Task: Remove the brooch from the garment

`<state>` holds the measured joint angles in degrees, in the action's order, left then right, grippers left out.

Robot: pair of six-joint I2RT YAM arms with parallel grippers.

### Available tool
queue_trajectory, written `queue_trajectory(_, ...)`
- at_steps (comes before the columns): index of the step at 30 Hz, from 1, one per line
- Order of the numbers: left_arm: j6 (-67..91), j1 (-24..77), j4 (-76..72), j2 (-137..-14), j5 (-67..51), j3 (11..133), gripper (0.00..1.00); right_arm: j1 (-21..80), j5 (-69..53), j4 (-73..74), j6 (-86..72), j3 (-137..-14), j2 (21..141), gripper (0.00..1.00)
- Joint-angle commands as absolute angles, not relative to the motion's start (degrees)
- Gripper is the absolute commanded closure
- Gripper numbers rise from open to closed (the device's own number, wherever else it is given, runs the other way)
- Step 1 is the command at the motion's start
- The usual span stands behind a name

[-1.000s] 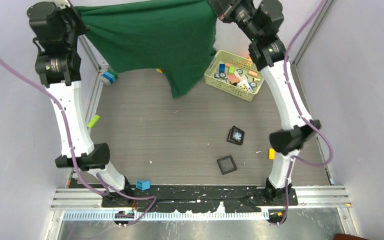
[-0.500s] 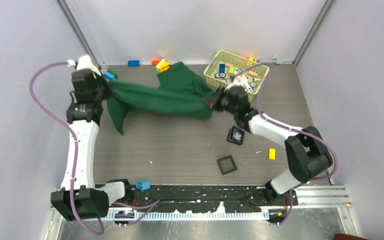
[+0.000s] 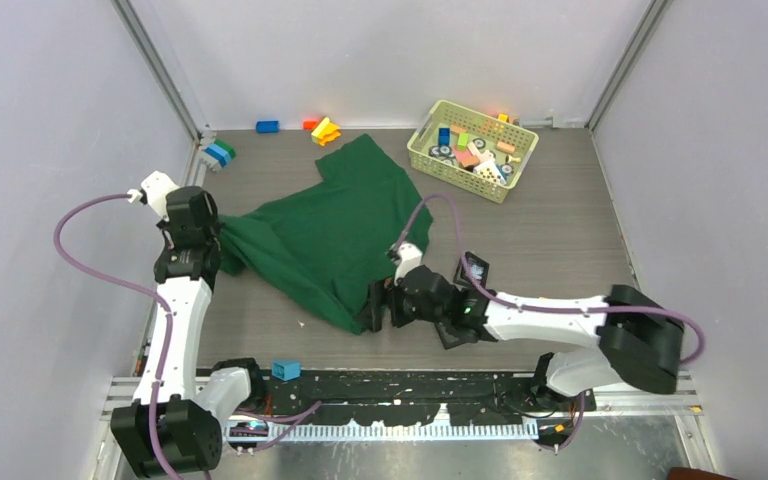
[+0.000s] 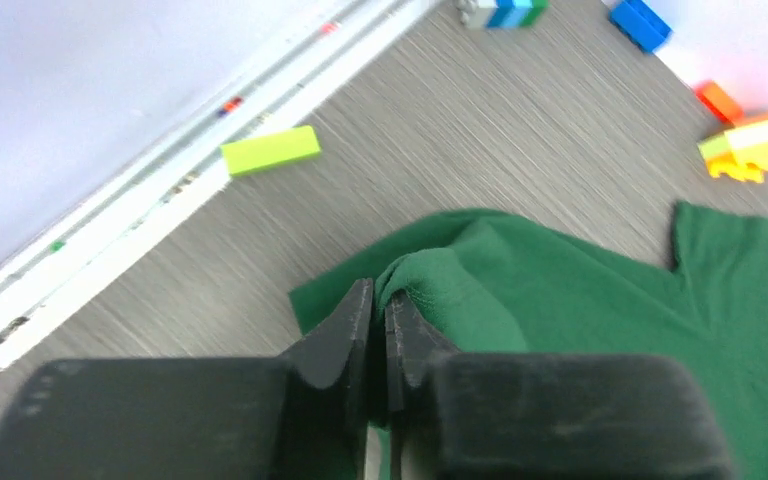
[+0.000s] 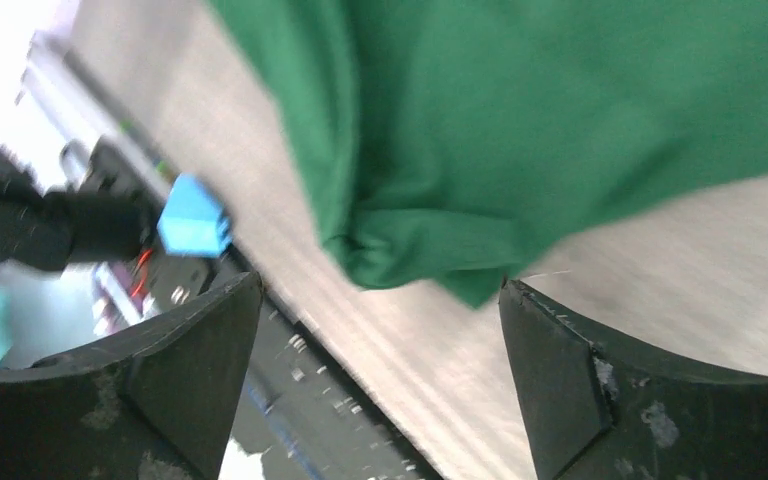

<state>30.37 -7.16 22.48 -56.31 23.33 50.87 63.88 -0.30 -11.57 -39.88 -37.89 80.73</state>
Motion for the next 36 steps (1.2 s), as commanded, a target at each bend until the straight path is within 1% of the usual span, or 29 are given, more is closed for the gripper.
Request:
queue_trajectory(1, 32.0, -7.6, 17.9, -54.6, 35.0, 49.8, 0.76, 62.7, 25.7, 3.8, -35.0, -44.6, 71.5, 0.01)
queue_trajectory(2, 30.7, -7.6, 17.1, -54.3, 34.7, 49.3, 0.46, 62.5, 31.5, 6.5, -34.6, -46.3, 71.4, 0.01)
queue_trajectory(3, 29.1, -7.6, 16.8, -53.9, 33.9, 49.2, 0.17, 62.0, 33.8, 10.9, -34.2, -49.9, 72.0, 0.00)
queue_trajectory(4, 27.7, -7.6, 16.7, -53.5, 32.9, 49.3, 0.03, 61.6, 36.7, 13.0, -34.2, -51.6, 72.8, 0.00)
queue_trajectory(5, 26.6, -7.5, 16.7, -53.1, 32.5, 49.4, 0.01, 60.6, 37.2, 16.6, -34.4, -55.2, 74.9, 0.00)
queue_trajectory(7, 24.2, -7.1, 16.5, -52.0, 31.9, 49.6, 0.00, 59.6, 37.9, 21.3, -35.1, -60.4, 79.2, 0.00)
queue_trajectory(8, 21.7, -6.7, 15.8, -51.7, 29.1, 49.6, 0.00, 59.5, 37.9, 23.3, -35.0, -62.0, 82.5, 0.01)
queue_trajectory(11, 12.0, -3.4, 13.6, -53.4, 12.7, 50.3, 0.01, 58.9, 37.4, 25.0, -33.9, -68.9, 89.0, 0.05)
queue_trajectory(12, 10.0, -1.3, 14.9, -55.2, 8.0, 51.5, 0.03, 57.9, 36.6, 25.8, -33.4, -71.7, 92.2, 0.08)
queue_trajectory(14, 9.3, 6.0, 17.0, -59.3, 8.2, 53.6, 0.07, 55.5, 31.9, 26.8, -33.4, -75.5, 96.0, 0.14)
queue_trajectory(15, 9.1, 8.8, 17.0, -61.3, 8.6, 53.9, 0.09, 54.8, 27.2, 27.0, -33.3, -76.6, 97.1, 0.16)
queue_trajectory(16, 9.9, 10.7, 16.9, -63.3, 9.3, 54.1, 0.14, 54.0, 24.9, 27.0, -32.5, -78.6, 98.8, 0.19)
queue_trajectory(17, 14.2, 11.4, 17.2, -65.6, 10.4, 54.6, 0.22, 53.9, 21.7, 27.0, -32.3, -79.6, 99.6, 0.21)
queue_trajectory(19, 19.7, 11.6, 19.1, -70.2, 10.5, 56.1, 0.30, 53.9, 17.8, 27.7, -32.4, -81.7, 101.9, 0.25)
queue_trajectory(20, 21.0, 11.5, 20.0, -72.5, 9.5, 57.0, 0.32, 54.2, 16.7, 27.9, -32.5, -82.2, 103.2, 0.26)
queue_trajectory(22, 22.8, 11.5, 23.0, -77.2, 8.0, 59.5, 0.32, 54.8, 14.5, 27.8, -32.5, -82.0, 104.7, 0.29)
queue_trajectory(25, 25.1, 11.4, 24.8, -82.7, 7.3, 61.4, 0.40, 55.4, 9.2, 25.4, -31.5, -80.2, 106.1, 0.33)
queue_trajectory(28, 25.2, 11.3, 24.0, -86.2, 4.5, 61.8, 0.40, 55.5, 4.1, 22.9, -30.6, -78.1, 107.3, 0.35)
queue_trajectory(32, 27.2, 10.0, 24.4, -90.6, 0.7, 63.0, 0.41, 55.7, 3.2, 22.5, -29.1, -79.2, 110.6, 0.36)
queue_trajectory(34, 28.3, 8.0, 25.0, -92.9, -4.8, 64.0, 0.40, 55.9, 3.6, 23.1, -28.3, -80.6, 112.2, 0.37)
queue_trajectory(36, 28.3, 7.0, 25.0, -94.3, -5.8, 64.3, 0.40, 56.3, 4.5, 23.7, -27.1, -82.5, 114.1, 0.38)
